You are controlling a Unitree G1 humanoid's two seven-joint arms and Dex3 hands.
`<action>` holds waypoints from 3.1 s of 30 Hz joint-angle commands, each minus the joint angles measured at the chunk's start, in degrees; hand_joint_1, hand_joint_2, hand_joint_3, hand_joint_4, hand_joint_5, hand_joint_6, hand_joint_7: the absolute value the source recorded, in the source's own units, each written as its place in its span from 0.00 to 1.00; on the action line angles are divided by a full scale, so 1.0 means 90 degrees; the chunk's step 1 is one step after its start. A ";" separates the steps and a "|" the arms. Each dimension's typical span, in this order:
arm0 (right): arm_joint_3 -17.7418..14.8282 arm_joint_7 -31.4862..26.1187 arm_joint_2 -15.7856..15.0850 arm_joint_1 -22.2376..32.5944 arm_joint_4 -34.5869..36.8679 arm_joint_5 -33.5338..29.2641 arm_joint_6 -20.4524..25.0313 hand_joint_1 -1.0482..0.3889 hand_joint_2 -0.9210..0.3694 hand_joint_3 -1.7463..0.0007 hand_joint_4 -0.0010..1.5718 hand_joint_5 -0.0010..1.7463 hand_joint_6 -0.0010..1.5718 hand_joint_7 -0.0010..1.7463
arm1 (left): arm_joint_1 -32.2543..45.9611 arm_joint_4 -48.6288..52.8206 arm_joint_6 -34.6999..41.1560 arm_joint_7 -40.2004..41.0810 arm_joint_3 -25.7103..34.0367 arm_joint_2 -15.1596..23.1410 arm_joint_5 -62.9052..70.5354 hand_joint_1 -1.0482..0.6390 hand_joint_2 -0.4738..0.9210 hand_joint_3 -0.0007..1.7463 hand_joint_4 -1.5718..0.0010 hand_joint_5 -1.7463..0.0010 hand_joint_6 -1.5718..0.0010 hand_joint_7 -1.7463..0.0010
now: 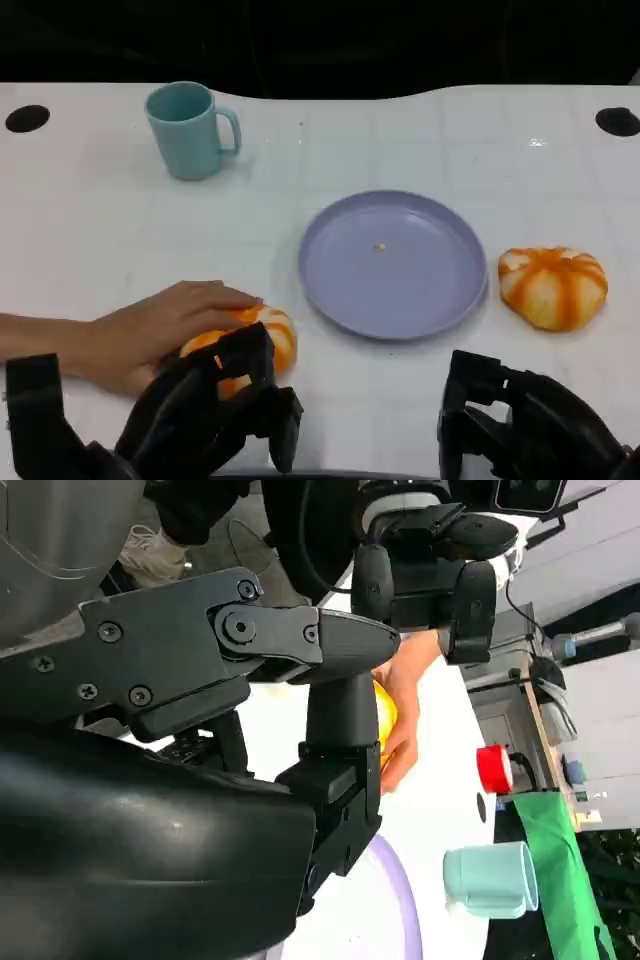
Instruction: Grasp the bread from the table and place it into the plate.
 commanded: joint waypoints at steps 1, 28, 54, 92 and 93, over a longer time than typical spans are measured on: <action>-0.0028 0.0013 -0.0003 -0.0045 0.0066 -0.0009 -0.0085 0.39 0.01 0.72 0.39 1.00 0.28 0.97 | -0.0040 0.0022 -0.0056 -0.0122 0.0062 0.0097 0.0041 0.23 1.00 0.11 0.43 0.00 0.56 0.00; -0.0068 -0.0066 -0.0016 -0.0012 -0.0092 0.0019 0.0142 0.38 0.00 0.75 0.37 1.00 0.28 0.96 | -0.0101 0.0085 -0.0015 -0.0138 0.0078 0.0127 0.0051 0.22 1.00 0.10 0.42 0.00 0.56 0.00; -0.0075 -0.0018 -0.0031 -0.0028 -0.0048 0.0006 0.0070 0.38 0.00 0.76 0.38 1.00 0.29 0.96 | -0.0113 0.0089 0.0008 -0.0150 0.0090 0.0110 0.0067 0.22 1.00 0.11 0.43 0.00 0.57 0.00; -0.0050 -0.0029 0.0004 0.0078 -0.0214 0.0084 0.0163 0.39 0.00 0.76 0.40 1.00 0.28 0.97 | -0.0016 -0.0057 0.0037 -0.0115 0.0090 0.0111 0.0082 0.23 1.00 0.10 0.43 0.00 0.57 0.00; -0.0052 -0.0025 0.0001 0.0074 -0.0208 0.0081 0.0158 0.39 0.00 0.76 0.39 1.00 0.28 0.97 | -0.0013 -0.0071 0.0054 -0.0102 0.0091 0.0111 0.0078 0.23 1.00 0.10 0.44 0.00 0.57 0.00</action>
